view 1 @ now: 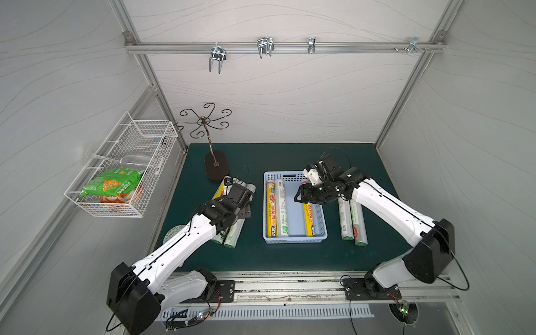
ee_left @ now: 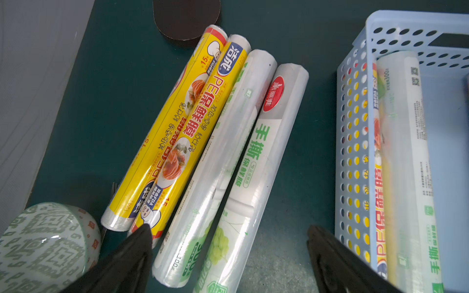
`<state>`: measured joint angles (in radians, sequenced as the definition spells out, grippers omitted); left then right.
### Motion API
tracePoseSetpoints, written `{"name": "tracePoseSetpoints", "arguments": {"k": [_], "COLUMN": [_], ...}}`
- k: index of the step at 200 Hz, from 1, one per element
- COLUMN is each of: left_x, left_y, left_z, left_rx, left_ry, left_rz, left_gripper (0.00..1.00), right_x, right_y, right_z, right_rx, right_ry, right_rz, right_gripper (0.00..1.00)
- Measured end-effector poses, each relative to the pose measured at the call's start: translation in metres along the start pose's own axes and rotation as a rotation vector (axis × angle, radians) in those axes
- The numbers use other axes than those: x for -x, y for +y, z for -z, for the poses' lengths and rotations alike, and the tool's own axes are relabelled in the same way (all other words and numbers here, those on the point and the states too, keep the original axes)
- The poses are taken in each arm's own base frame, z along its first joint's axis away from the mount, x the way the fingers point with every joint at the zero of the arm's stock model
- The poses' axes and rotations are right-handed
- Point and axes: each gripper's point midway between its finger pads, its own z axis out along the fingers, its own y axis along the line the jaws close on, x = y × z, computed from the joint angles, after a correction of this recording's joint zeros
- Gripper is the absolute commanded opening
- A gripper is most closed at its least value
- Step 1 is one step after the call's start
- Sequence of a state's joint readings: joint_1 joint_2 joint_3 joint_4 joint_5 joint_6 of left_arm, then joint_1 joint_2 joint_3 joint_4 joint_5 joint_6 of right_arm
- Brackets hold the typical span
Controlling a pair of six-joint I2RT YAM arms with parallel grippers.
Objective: Put the plastic wrap into the basket
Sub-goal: Place the plastic wrap in the basket, then pick up the plastic wrap from the center of the board.
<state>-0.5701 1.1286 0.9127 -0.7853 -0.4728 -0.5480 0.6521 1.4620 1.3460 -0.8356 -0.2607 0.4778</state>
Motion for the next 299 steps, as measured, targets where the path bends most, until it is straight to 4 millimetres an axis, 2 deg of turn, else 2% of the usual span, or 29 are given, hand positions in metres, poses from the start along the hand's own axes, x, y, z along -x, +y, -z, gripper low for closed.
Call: {"name": "tracePoseSetpoints", "arguments": {"k": [53,105,166,213,299], "left_x": [-0.01,-0.016,-0.028,-0.04,-0.052], "left_y": [-0.005,-0.01,-0.017,-0.018,-0.033], "left_z": [-0.015,-0.026,-0.043,-0.06,-0.08], "left_rx": [0.001,-0.002,-0.023,-0.021,-0.061], "left_ry": [0.041,0.075,0.132,0.188,0.247], "left_rz": [-0.016,-0.023,-0.031,-0.023,-0.016], "left_gripper": [0.96,0.94,0.93,0.91,0.84], "right_x": [-0.013,-0.027,-0.046,-0.056,-0.06], "right_y": [-0.023,-0.045,-0.059,-0.067,-0.07], "right_z": [0.036,0.053,0.063,0.061,0.064], "right_rx": [-0.013,-0.035,-0.052,-0.067,-0.074], "right_ry": [-0.07,-0.097,-0.102,-0.081,-0.081], "right_rz": [-0.028,-0.058,-0.066,-0.077,-0.071], "right_gripper": [0.67,0.67,0.67,0.66,0.66]}}
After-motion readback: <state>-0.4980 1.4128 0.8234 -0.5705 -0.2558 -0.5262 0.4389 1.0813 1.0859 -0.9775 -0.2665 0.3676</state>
